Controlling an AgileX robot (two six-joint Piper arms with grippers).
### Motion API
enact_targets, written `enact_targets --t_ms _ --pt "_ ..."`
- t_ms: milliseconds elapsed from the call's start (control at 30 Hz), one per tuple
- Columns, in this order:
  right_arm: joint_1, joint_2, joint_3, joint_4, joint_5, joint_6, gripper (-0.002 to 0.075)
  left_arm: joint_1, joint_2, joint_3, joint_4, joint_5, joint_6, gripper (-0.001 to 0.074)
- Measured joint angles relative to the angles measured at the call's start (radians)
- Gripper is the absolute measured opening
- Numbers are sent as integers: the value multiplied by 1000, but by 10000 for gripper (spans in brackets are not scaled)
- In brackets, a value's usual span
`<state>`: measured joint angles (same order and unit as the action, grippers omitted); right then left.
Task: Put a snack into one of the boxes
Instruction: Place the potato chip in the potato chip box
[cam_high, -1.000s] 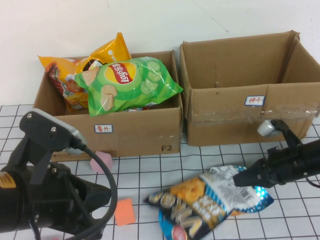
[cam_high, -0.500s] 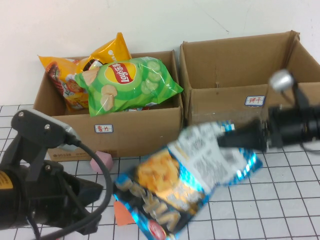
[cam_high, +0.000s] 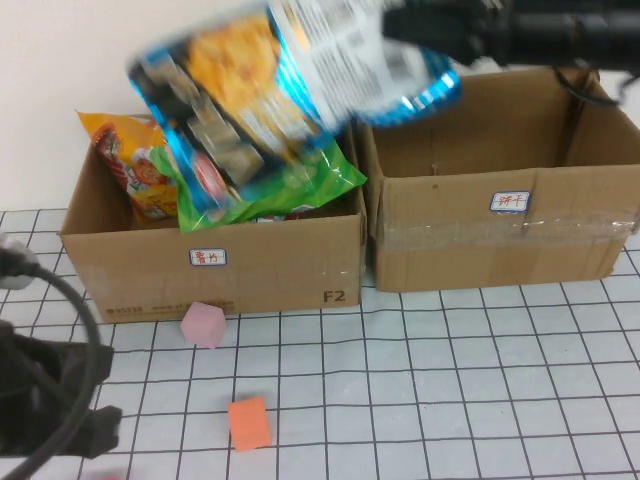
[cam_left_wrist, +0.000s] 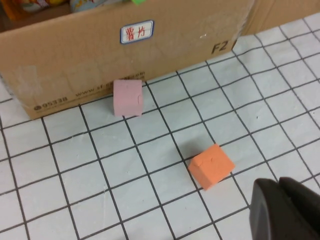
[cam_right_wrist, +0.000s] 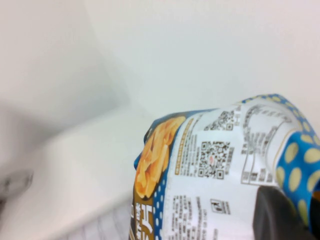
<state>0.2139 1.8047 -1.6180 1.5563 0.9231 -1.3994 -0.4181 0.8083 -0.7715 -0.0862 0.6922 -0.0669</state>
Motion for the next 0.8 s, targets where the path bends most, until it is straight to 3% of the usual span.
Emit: enact_targets --t_ms 133,167,467,567,633,700,800 --pt "76 136 -155 102 -137 -30 7 0 -18 0 27 31 -14 -1" --pt "88 162 -180 109 -163 -36 7 -58 -18 0 35 42 -14 -1" --pt "182 439 -424 126 -428 -59 21 -6 -18 0 49 75 -37 -1" --pt "184 473 -438 129 -449 -59 150 -6 -18 0 47 78 -37 -1" --pt "180 477 -440 133 -438 -59 293 -6 -20 0 42 78 -37 -1" --pt "178 478 -447 130 -420 -61 385 -6 -24 0 38 78 -37 -1" --pt "177 472 -447 74 -401 -63 445 -6 -29 0 34 78 -37 -1"
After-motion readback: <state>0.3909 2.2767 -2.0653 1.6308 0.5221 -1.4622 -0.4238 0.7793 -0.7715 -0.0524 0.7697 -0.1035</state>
